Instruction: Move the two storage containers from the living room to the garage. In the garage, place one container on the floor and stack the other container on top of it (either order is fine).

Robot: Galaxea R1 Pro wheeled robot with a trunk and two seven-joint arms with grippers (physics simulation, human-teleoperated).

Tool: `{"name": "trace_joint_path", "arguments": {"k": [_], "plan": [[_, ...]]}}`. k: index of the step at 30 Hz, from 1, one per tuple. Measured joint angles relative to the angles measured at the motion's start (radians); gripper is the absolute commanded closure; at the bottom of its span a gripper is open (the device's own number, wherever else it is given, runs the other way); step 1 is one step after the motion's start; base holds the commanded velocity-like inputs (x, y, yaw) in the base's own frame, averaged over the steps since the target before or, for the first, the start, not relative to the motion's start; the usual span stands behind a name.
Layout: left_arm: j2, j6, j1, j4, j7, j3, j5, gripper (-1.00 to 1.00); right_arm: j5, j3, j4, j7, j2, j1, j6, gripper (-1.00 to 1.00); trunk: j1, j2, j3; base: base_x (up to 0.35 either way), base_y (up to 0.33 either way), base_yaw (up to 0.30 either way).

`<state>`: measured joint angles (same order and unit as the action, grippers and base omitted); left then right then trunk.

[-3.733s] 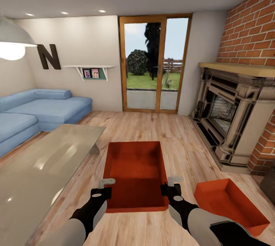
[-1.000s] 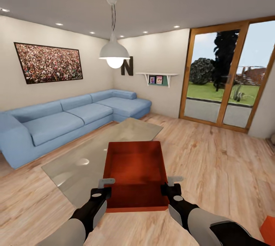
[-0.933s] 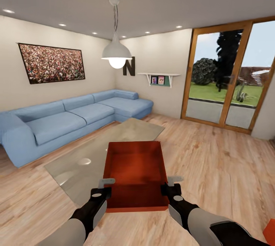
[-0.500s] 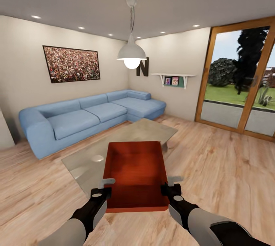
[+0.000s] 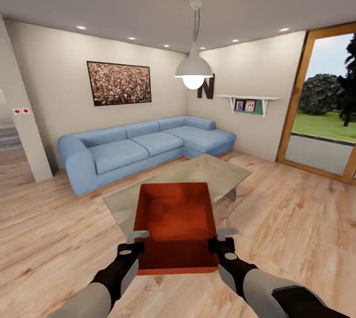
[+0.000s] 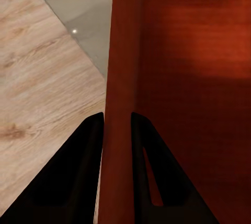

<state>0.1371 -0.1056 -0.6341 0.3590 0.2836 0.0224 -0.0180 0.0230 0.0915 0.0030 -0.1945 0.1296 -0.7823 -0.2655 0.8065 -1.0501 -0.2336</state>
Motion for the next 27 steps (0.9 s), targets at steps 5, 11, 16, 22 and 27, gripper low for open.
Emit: {"name": "trace_joint_path", "arguments": {"k": [5, 11, 16, 22, 27], "plan": [[-0.001, -0.002, 0.0, 0.002, -0.001, 0.0, -0.001, 1.0, -0.003, 0.002, 0.0, 0.0, 0.001, 0.0, -0.001, 1.0, -0.019, 0.035, 0.016, 0.0, 0.0, 0.278], [-0.001, -0.001, 0.0, 0.002, -0.002, 0.0, -0.001, 1.0, -0.003, 0.003, 0.0, -0.001, 0.001, 0.0, -0.001, 1.0, -0.042, 0.077, 0.034, 0.0, 0.0, 0.278], [-0.001, -0.001, 0.0, 0.001, -0.002, 0.0, -0.002, 1.0, -0.003, 0.002, 0.0, -0.001, 0.001, 0.0, -0.001, 1.0, -0.061, 0.112, 0.05, 0.0, 0.0, 0.278], [-0.001, 0.002, 0.0, -0.001, -0.001, 0.001, -0.003, 1.0, -0.003, 0.003, 0.0, 0.0, 0.001, 0.0, -0.001, 1.0, -0.069, 0.126, 0.057, 0.0, 0.0, 0.278], [-0.001, 0.002, 0.0, -0.002, 0.0, 0.001, -0.002, 1.0, -0.002, 0.002, 0.0, 0.0, 0.001, 0.0, 0.0, 1.0, -0.069, 0.126, 0.057, 0.0, 0.0, 0.278]]}}
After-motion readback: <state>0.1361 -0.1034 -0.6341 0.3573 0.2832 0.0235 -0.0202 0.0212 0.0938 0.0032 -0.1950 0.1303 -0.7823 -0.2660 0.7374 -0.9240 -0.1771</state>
